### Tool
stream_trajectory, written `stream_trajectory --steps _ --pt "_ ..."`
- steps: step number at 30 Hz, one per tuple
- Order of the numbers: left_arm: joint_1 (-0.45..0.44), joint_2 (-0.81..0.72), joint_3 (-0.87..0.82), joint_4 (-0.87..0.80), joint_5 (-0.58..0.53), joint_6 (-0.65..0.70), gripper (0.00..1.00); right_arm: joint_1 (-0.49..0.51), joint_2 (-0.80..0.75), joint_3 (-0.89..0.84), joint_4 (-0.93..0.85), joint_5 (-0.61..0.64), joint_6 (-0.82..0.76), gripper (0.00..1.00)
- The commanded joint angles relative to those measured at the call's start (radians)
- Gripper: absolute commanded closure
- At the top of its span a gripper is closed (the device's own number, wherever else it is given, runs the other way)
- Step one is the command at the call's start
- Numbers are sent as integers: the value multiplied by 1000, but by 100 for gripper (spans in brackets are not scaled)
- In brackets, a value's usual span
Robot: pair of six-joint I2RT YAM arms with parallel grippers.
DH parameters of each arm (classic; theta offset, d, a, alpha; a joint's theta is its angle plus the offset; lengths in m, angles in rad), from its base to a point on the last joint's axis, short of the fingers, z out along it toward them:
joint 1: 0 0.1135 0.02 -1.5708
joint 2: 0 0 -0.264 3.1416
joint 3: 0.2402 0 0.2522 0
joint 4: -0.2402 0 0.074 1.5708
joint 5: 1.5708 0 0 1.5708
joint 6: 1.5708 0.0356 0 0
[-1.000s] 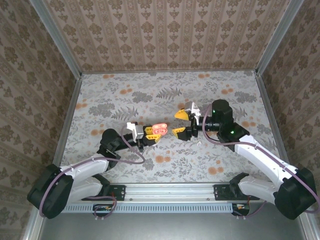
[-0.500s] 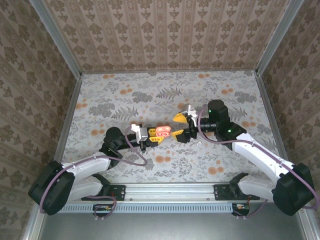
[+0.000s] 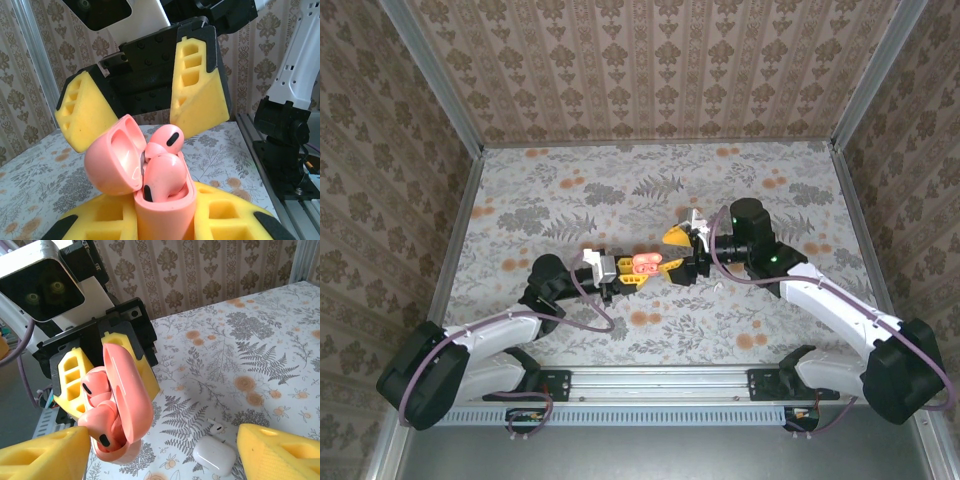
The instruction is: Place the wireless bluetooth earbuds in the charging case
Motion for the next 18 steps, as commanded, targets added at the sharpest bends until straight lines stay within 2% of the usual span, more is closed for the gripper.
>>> stream_trajectory --steps 1,10,18 --pt "-7 -9 23 14 17 21 83 6 15 38 7 -28 -3 22" --pt "-6 -12 20 6 2 20 83 5 -4 47 -108 -38 -82 23" --pt "-7 -12 21 3 -4 20 83 0 -54 51 -130 -43 -77 22"
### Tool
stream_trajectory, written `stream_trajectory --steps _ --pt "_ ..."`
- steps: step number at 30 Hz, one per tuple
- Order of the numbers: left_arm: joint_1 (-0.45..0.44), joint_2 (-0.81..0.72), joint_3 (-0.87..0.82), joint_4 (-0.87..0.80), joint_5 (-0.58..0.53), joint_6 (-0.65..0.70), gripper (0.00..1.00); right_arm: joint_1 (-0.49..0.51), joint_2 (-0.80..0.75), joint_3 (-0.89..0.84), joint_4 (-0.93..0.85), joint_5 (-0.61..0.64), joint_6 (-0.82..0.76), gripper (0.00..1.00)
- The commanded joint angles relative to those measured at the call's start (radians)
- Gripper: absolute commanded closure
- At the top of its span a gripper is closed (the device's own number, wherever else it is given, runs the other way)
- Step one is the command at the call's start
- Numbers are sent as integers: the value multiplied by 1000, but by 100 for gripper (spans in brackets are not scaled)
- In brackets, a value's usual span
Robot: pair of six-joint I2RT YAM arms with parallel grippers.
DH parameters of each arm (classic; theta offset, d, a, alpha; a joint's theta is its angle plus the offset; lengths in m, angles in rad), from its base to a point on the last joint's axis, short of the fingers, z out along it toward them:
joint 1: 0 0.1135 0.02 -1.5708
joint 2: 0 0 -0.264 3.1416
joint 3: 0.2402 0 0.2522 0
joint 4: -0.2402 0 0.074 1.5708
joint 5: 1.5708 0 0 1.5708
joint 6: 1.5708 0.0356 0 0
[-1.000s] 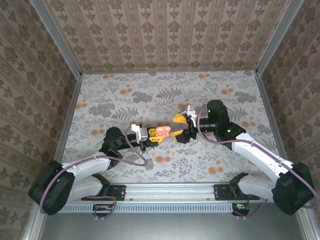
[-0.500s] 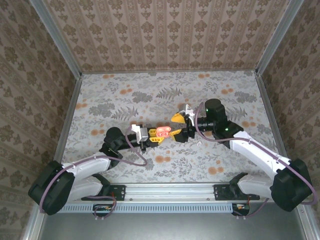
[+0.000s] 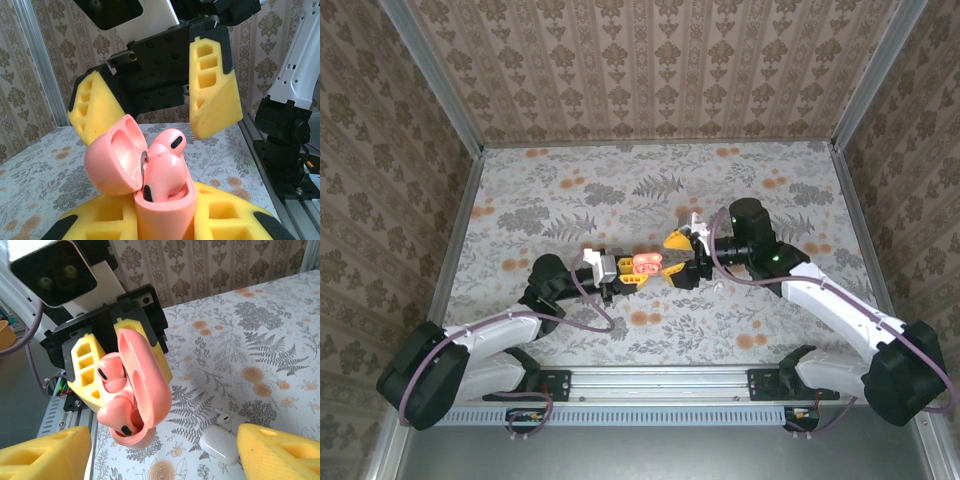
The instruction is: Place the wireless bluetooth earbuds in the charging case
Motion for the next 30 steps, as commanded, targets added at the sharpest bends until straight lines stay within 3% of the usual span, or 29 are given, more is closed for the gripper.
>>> stream_trajectory --steps 1,9,15,23,30 --pt "-6 -12 21 11 1 20 83 0 -34 35 -17 -30 -9 22" --pt "-6 -11 23 11 -2 15 83 22 -7 72 2 -27 40 22" --pt "-6 -11 24 14 1 12 83 29 45 103 -2 -131 35 22" --pt "-6 -17 22 14 -4 11 83 34 98 126 -23 -159 16 21" --pt "-7 -20 23 16 -14 3 83 42 130 163 -111 -243 -57 26"
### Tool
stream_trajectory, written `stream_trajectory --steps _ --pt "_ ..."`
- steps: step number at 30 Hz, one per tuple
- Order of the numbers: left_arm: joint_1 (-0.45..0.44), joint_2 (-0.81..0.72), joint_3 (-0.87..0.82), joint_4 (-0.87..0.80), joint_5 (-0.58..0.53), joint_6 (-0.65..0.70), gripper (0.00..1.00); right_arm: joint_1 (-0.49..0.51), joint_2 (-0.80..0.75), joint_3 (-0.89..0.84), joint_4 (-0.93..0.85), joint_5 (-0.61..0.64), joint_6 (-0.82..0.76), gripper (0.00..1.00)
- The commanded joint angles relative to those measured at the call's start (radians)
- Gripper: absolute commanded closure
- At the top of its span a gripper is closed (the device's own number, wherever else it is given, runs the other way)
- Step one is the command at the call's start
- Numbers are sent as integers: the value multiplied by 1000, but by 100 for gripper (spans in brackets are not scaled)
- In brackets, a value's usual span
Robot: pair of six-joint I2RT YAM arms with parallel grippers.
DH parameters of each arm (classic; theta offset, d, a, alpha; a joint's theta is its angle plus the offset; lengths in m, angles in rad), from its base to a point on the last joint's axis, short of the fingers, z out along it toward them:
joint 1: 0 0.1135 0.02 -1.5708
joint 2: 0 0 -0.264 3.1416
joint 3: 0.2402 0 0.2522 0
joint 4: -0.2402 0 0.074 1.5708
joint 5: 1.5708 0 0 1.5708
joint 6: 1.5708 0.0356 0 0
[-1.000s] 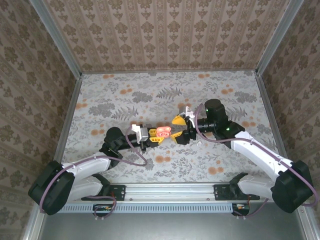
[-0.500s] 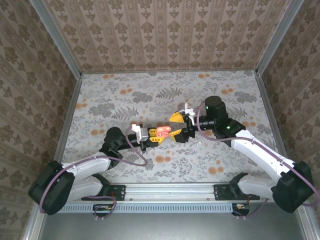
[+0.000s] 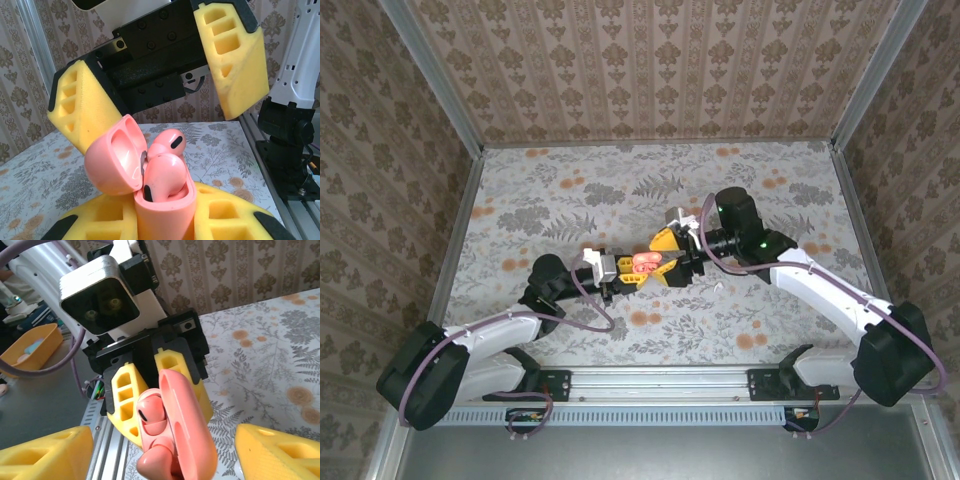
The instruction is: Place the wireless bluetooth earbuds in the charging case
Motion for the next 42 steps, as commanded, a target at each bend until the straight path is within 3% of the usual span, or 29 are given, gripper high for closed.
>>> stream_trajectory --steps 1,16,20,27,33,42 --pt "-6 -19 23 14 -5 2 83 6 4 37 -68 -92 -66 27" --pt "-1 -20 17 28 -30 -17 83 3 -74 6 -151 -155 -159 43" --pt "1 -19 16 35 -26 -23 83 -4 -104 -14 -139 -120 -158 44" --pt "1 -20 18 46 -11 -35 83 -7 -174 -103 21 100 -166 39" --pt "1 -19 21 52 -6 -40 83 16 -174 -157 83 118 -292 45" --pt "2 -16 24 56 -1 -49 83 36 -132 -152 124 125 -310 49"
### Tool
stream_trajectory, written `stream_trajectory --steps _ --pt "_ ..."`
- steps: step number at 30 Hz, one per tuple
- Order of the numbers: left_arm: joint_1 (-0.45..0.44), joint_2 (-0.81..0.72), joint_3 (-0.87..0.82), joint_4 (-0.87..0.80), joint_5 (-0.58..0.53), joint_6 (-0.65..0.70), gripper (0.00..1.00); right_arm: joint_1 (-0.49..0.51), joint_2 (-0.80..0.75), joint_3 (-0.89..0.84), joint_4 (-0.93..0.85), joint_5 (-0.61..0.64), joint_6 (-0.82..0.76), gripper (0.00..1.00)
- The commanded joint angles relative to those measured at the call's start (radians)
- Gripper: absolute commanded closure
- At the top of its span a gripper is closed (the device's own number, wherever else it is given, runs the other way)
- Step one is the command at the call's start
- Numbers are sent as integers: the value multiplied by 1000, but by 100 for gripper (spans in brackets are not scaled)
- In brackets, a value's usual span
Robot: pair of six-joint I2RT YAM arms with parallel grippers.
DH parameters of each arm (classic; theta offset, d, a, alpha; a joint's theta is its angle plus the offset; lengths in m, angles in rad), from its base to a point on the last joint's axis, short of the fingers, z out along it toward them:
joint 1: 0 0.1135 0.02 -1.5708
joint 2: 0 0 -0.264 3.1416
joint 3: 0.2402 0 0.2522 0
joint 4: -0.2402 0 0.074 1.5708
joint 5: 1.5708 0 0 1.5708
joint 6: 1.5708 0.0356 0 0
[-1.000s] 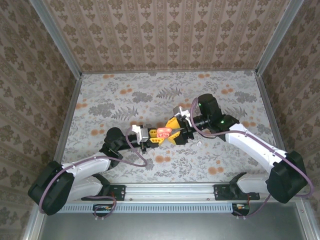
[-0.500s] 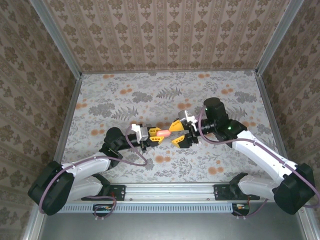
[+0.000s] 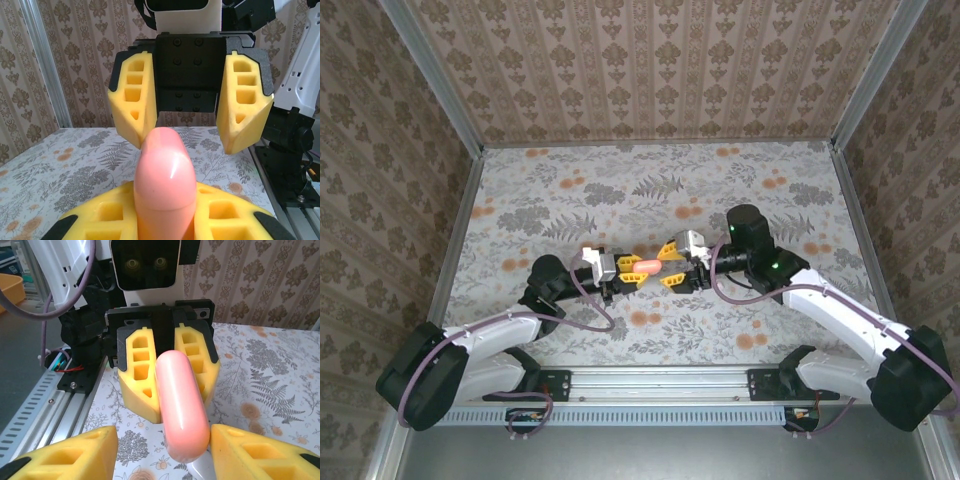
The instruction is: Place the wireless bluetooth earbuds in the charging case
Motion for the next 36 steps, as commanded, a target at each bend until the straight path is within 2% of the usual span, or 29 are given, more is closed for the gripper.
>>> stream_trajectory --steps 1,6,14,18,22,29,36 --pt "5 -11 24 40 12 -18 83 12 21 1 42 0 -34 50" --pt "5 -12 23 43 12 -23 83 15 50 19 51 -16 -40 56" --pt "5 -6 23 52 14 -30 82 17 73 28 51 -36 -50 79" --pt "5 -7 20 52 5 -30 79 17 71 25 43 -34 -63 85" --pt "6 -9 11 51 -9 -22 67 14 66 29 13 -25 -81 86" --pt "5 -40 2 -49 -82 17 31 -28 97 86 -173 -8 -111 87" --pt "6 -110 -39 -206 -355 74 21 -89 295 284 -500 147 -15 86"
